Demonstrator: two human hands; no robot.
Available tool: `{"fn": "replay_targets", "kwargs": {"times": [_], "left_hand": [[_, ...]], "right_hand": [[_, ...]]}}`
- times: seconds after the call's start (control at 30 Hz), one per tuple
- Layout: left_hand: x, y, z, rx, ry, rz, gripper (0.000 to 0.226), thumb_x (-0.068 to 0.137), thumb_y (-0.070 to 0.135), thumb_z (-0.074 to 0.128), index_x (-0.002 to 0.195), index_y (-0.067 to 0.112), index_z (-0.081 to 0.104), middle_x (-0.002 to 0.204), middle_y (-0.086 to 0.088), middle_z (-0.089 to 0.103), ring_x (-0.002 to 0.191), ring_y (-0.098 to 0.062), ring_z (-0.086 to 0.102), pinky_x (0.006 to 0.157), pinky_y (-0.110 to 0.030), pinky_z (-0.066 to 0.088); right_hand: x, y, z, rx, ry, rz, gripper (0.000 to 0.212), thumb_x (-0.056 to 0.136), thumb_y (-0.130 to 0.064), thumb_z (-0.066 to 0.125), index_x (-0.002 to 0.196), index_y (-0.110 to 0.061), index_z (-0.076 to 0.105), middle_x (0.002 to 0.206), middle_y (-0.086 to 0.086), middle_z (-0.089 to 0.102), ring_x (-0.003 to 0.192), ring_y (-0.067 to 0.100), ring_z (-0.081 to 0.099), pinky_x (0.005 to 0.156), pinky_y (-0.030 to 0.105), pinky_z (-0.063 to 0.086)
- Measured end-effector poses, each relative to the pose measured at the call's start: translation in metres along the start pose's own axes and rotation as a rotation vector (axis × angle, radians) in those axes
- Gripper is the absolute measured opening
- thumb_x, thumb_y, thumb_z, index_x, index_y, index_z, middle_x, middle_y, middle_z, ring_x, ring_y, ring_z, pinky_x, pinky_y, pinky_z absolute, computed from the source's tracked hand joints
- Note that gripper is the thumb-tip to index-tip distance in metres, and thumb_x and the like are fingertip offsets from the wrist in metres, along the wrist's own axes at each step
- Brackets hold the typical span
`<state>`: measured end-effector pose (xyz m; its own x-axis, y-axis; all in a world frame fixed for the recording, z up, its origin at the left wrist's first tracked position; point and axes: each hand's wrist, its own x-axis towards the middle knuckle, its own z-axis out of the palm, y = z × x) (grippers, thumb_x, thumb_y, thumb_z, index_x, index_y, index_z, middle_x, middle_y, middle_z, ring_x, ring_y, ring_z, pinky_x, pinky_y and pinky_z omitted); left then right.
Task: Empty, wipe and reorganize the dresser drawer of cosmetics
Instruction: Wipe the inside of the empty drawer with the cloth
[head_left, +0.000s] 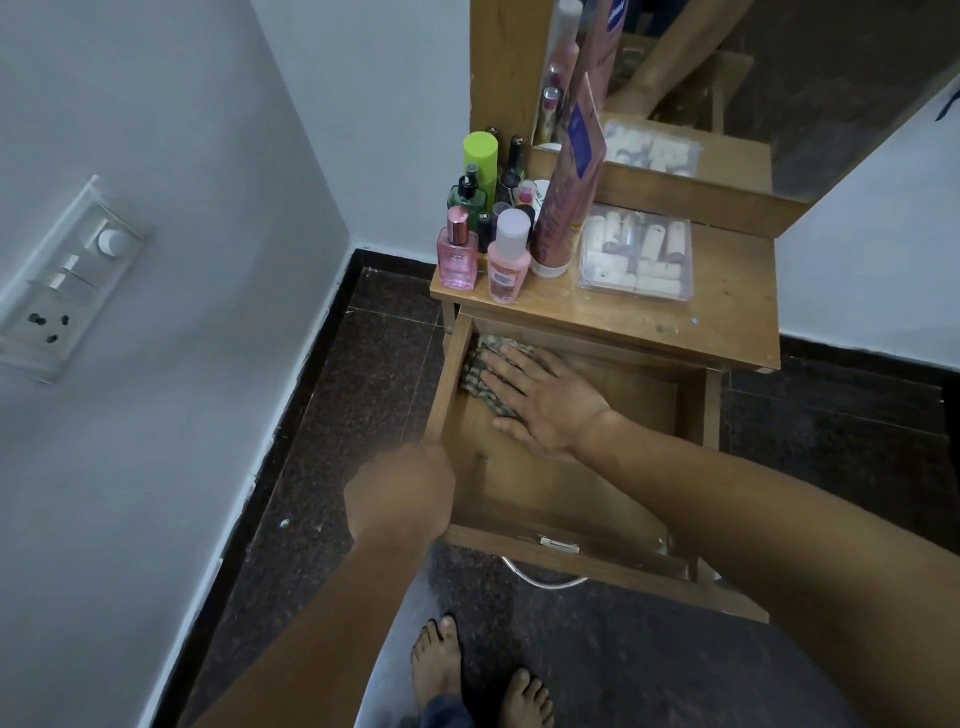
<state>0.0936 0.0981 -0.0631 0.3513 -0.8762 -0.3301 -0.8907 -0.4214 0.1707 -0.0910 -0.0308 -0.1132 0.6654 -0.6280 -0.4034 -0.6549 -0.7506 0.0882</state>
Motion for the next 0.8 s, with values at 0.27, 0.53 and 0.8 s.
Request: {"fn": "replay_targets", "kwargs": {"times": [0.27, 0.53, 0.8], "left_hand": [[-0.002, 0.0, -0.002, -0.015, -0.01, -0.002, 0.052, 0.104, 0.037, 0.027, 0.104, 0.012, 0.072, 0.103, -0.014, 0.073, 0.096, -0.036, 0.069, 0.084, -0.042, 0.054], [-0.003, 0.002, -0.005, 0.002, -0.005, -0.002, 0.054, 0.105, 0.038, 0.026, 0.107, 0.01, 0.072, 0.104, -0.015, 0.073, 0.097, -0.036, 0.069, 0.083, -0.041, 0.053], [-0.003, 0.001, -0.005, -0.024, 0.001, 0.006, 0.052, 0.104, 0.034, 0.027, 0.104, 0.009, 0.072, 0.102, -0.015, 0.074, 0.094, -0.037, 0.069, 0.08, -0.04, 0.052]], "right_hand": [[-0.039, 0.002, 0.011, 0.038, -0.027, 0.193, 0.065, 0.108, -0.048, 0.016, 0.163, -0.019, -0.002, 0.17, 0.003, -0.014, 0.158, 0.023, -0.01, 0.126, 0.049, 0.009], [-0.089, -0.006, 0.011, 0.154, -0.119, 0.595, 0.068, 0.103, -0.013, 0.04, 0.161, -0.003, 0.007, 0.166, 0.026, 0.006, 0.149, 0.048, 0.019, 0.11, 0.052, 0.045], [-0.098, -0.029, -0.018, 1.669, 0.519, 1.368, 0.034, 0.096, -0.006, 0.054, 0.128, -0.012, 0.065, 0.106, 0.007, 0.067, 0.09, 0.021, 0.066, 0.069, 0.02, 0.056]]}}
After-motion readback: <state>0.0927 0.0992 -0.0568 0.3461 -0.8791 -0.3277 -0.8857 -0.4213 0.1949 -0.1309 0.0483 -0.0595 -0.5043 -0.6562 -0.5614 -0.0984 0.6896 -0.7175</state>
